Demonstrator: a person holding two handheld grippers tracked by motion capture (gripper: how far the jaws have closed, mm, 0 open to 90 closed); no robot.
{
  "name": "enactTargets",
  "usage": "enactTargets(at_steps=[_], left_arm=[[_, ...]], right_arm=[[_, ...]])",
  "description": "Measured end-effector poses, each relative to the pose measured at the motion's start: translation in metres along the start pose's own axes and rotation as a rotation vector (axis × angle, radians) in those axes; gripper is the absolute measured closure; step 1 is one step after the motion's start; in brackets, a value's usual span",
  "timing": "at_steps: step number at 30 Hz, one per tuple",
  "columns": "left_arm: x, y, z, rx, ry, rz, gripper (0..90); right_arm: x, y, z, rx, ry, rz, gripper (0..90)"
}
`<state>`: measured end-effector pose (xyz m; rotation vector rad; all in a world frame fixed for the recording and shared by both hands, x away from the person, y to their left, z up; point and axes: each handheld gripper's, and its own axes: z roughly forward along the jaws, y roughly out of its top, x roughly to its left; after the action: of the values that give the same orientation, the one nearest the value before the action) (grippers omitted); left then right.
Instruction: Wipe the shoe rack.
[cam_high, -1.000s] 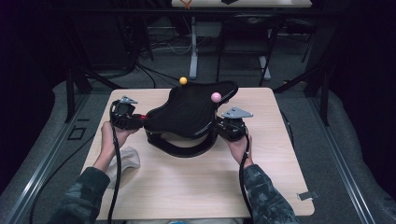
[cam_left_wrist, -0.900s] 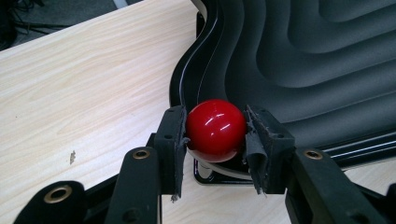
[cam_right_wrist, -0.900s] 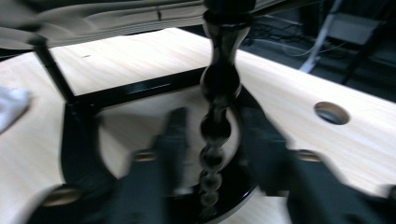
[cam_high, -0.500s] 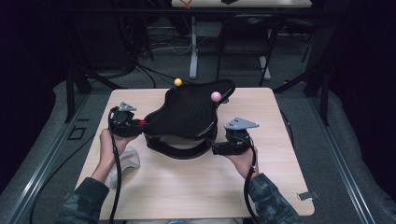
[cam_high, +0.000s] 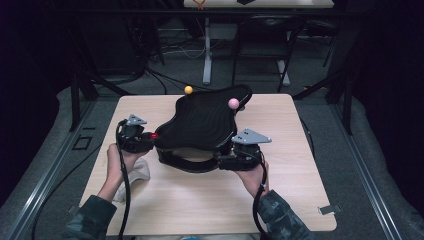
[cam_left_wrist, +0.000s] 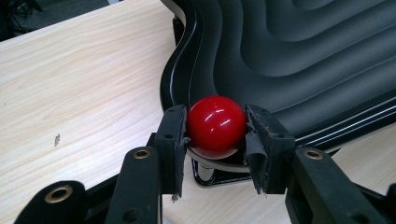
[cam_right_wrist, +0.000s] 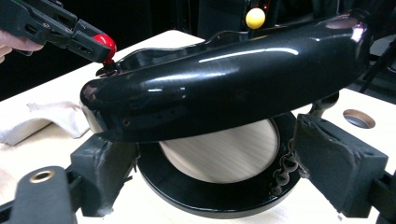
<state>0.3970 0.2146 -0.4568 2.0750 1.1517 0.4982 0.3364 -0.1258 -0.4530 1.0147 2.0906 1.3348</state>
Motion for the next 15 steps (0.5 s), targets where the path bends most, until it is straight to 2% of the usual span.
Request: enactTargets(at_steps=[2,5,6,7,9,10,11,12,13,15], left_arm=[[0.000,0.000,0.000,-0.002,-0.001,-0.002,59.9],[0.001,-0.001,0.000,-0.003,-0.003,-0.006,59.9],[0.001,-0.001,0.000,-0.003,-0.002,-0.004,59.9],[0.001,-0.001,0.000,-0.002,-0.002,0.000,59.9],[0.001,-0.001,0.000,-0.002,-0.003,0.000,59.9],[0.001,-0.001,0.000,-0.003,-0.002,-0.001,59.9],[0.001,-0.001,0.000,-0.004,-0.004,-0.002,59.9],[0.001,-0.001,0.000,-0.004,-0.004,-0.002,59.9],[0.001,-0.001,0.000,-0.005,-0.006,-0.003,59.9],[0.001,-0.001,0.000,-0.006,-0.008,-0.004,60.0]], right_arm=[[0.000,0.000,-0.002,0.005,0.014,0.004,14.1],[0.006,0.000,-0.006,0.002,0.031,-0.018,14.0],[0.009,0.000,-0.007,0.008,0.013,-0.031,14.0],[0.011,-0.001,-0.007,0.003,0.024,-0.033,14.0],[0.014,0.000,-0.007,0.007,0.012,-0.045,14.1],[0.014,0.000,-0.007,-0.005,0.029,-0.038,14.2],[0.014,0.000,-0.007,-0.022,0.067,-0.035,14.2],[0.016,0.001,-0.008,-0.014,0.031,-0.039,14.2],[0.015,0.001,-0.008,-0.030,0.039,-0.042,14.6],[0.014,0.002,-0.009,-0.023,0.018,-0.035,13.0]])
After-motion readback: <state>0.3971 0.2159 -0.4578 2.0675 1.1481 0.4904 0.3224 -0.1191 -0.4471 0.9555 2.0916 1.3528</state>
